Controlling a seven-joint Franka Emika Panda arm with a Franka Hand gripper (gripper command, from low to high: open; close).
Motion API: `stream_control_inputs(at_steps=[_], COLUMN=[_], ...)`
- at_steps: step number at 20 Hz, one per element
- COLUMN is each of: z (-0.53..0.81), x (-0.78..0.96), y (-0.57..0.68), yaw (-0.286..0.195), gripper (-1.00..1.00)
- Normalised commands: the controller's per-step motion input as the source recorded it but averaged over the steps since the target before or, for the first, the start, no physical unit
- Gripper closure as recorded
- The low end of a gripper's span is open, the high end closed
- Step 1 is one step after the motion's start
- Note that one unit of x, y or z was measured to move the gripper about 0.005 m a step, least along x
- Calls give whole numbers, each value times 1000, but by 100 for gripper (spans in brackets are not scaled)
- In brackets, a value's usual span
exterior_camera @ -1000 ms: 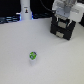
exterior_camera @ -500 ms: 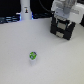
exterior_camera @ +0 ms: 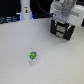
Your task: Open the kcup holder, insert the kcup into the holder, and close the kcup holder
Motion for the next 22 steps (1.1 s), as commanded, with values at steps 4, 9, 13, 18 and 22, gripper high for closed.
stream_control_inputs(at_steps=[4,9,13,18,22], z=[211,212,214,224,223], x=[973,970,955,949,944], y=[-256,-264,-286,-301,-312], yaw=[-58,-54,-66,-73,-75], gripper=[100,100,100,100,100])
